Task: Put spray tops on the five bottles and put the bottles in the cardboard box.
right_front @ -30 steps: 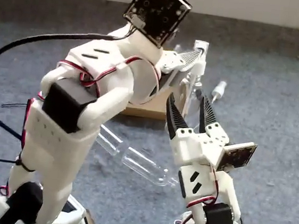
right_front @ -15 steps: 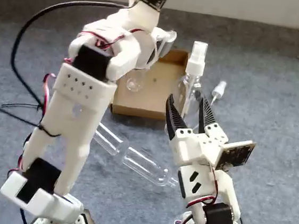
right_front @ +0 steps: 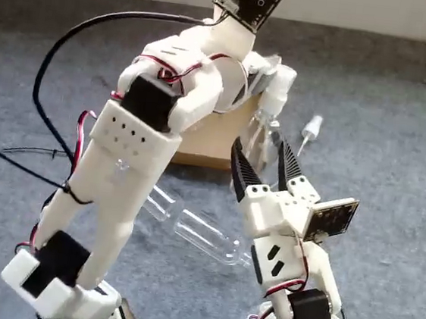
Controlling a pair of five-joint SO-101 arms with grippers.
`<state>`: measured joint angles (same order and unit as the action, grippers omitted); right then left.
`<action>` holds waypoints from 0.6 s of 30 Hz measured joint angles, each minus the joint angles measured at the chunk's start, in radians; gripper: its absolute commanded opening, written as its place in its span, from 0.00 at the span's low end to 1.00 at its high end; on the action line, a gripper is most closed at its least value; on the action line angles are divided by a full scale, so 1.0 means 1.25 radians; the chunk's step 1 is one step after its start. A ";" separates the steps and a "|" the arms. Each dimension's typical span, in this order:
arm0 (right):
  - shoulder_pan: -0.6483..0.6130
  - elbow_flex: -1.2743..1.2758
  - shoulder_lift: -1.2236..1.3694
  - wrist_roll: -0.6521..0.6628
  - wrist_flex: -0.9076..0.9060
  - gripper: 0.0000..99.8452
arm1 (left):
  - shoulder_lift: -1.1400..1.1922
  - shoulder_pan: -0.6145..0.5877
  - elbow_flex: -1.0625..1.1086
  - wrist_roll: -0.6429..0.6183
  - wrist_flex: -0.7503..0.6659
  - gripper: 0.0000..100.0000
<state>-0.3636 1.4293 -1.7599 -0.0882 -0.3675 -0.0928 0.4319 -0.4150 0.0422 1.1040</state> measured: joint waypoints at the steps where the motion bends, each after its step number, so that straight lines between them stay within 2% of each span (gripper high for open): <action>1: 0.000 0.000 0.000 0.000 0.000 0.00 | -0.011 0.005 0.000 0.000 0.000 0.19; 10: -0.001 0.000 0.000 0.000 0.000 0.00 | -0.102 0.011 0.000 0.000 0.009 0.18; 13: 0.005 0.000 0.000 0.055 0.000 0.00 | -0.146 -0.005 -0.001 0.000 0.017 0.18; 18: 0.130 0.000 0.001 0.086 0.053 0.00 | -0.257 -0.087 -0.001 0.000 0.087 0.18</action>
<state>-0.2010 1.4293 -1.7584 0.0192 -0.3015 -0.4135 0.3230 -0.4166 0.0422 1.2129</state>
